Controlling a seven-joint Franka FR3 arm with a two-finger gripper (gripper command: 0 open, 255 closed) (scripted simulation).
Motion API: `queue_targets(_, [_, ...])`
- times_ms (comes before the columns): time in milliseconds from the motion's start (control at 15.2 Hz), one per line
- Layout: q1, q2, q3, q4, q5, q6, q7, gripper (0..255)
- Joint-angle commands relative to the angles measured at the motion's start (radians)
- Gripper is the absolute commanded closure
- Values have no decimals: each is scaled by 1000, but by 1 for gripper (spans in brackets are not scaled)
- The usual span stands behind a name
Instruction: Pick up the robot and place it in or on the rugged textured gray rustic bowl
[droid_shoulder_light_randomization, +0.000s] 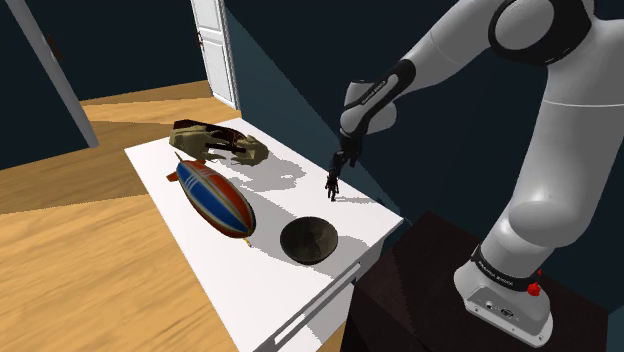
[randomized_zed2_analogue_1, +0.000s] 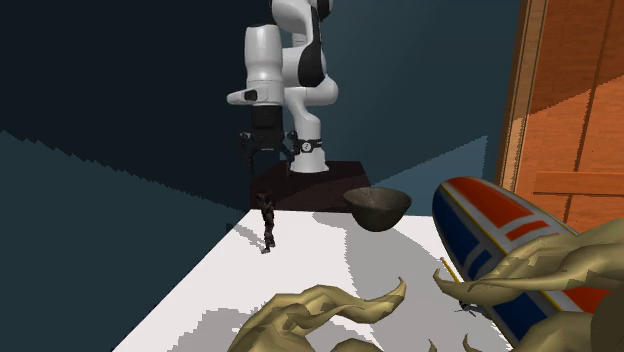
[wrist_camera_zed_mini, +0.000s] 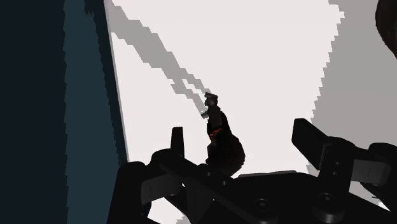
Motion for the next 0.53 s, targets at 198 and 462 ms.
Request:
queue_targets(198, [-16,134,16,80,39,57,-30,0])
queue_targets(462, [-19,184,23,89,48,98,-36,0])
